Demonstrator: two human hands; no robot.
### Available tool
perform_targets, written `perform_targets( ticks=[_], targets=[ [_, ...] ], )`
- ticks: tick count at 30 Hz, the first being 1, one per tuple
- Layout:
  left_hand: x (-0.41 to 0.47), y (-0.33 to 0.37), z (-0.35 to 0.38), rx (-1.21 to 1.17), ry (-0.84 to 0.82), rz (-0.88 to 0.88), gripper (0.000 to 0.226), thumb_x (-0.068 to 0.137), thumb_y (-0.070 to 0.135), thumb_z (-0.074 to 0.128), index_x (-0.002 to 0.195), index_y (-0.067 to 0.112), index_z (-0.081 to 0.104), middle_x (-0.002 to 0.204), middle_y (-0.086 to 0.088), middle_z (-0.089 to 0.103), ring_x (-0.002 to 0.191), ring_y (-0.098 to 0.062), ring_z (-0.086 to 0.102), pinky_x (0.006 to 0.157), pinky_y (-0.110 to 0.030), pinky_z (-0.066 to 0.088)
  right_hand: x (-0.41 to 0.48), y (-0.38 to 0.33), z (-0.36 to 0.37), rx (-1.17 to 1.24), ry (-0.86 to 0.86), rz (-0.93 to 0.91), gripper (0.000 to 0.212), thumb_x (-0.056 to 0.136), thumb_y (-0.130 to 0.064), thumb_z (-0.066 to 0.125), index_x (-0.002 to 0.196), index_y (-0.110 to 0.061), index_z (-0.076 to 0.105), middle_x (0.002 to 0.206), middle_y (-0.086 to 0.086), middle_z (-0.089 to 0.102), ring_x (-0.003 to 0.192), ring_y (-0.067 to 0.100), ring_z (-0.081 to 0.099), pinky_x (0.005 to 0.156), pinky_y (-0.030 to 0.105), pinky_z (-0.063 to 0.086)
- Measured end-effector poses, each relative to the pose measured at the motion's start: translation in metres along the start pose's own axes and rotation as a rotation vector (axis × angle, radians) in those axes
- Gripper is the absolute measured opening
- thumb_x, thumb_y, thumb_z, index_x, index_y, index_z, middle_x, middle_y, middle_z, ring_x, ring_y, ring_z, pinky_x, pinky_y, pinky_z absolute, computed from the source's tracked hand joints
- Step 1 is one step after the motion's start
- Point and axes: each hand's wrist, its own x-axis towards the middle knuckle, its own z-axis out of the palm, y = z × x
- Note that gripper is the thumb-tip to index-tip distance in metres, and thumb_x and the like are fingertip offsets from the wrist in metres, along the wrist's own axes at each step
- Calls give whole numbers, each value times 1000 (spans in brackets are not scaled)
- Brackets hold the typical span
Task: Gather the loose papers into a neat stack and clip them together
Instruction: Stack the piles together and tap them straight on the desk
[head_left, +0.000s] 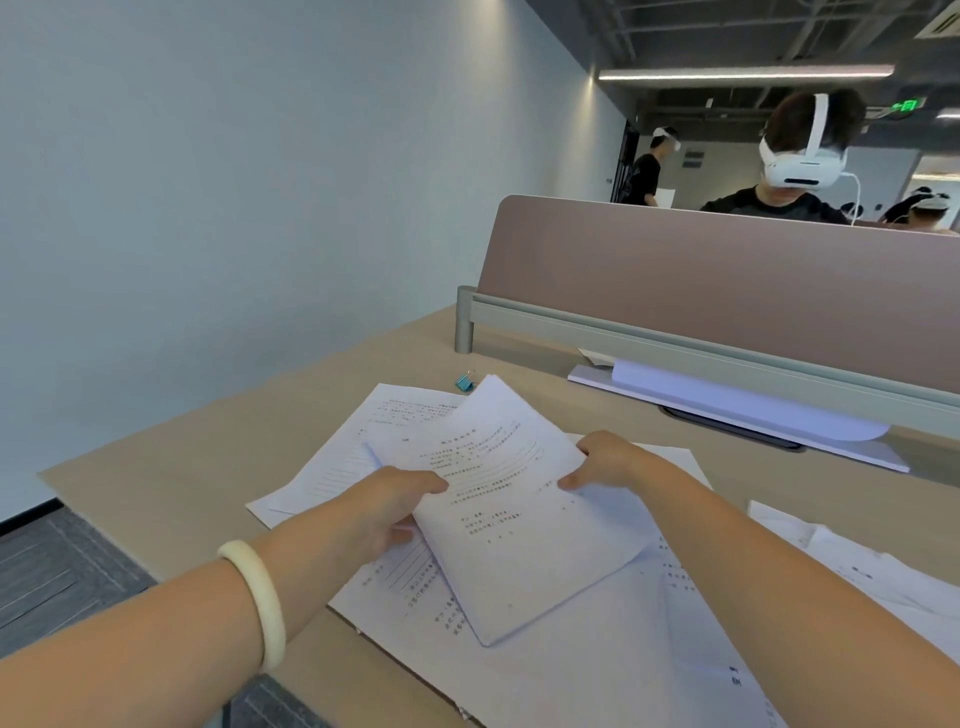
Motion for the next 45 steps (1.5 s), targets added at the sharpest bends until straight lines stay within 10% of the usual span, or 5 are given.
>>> perform_targets(
  ticks=[4,9,20,32,45],
  targets=[
    [1,-14,-21,614,132,152,76,92,32,53,150,9,9,156,-9,19,142,-28,23,112,-36,25,-21,5,-14,45,74,-106,14,83,-15,70,92,-8,62,98,6,62,87,21,56,64,23,42],
    [-1,-31,-33,661,63,202,81,94,45,43,151,10,-4,159,-7,13,145,-25,20,114,-34,21,-55,27,-43,295,1,-45,28,85,-18,69,112,-11,64,111,3,69,99,23,66,87,33,51],
    [-14,-34,-63,525,177,151,72,97,50,27,151,13,-4,160,-9,8,145,-30,16,114,-41,20,-82,16,5,157,-186,-60,18,83,-18,69,101,-18,65,111,-3,65,108,20,58,99,32,41],
    [-6,-43,-58,645,188,219,72,96,45,38,150,11,5,159,-11,13,145,-29,18,116,-39,21,-74,-12,17,-353,-195,25,74,64,-48,77,127,-28,43,127,-5,51,113,22,52,98,38,44],
    [-2,-33,-71,727,350,251,70,93,45,46,149,14,17,149,-16,32,134,-37,35,107,-43,37,-93,-13,15,-243,-120,-93,39,79,-29,72,115,-17,62,120,-1,61,107,22,56,89,30,42]
  ],
)
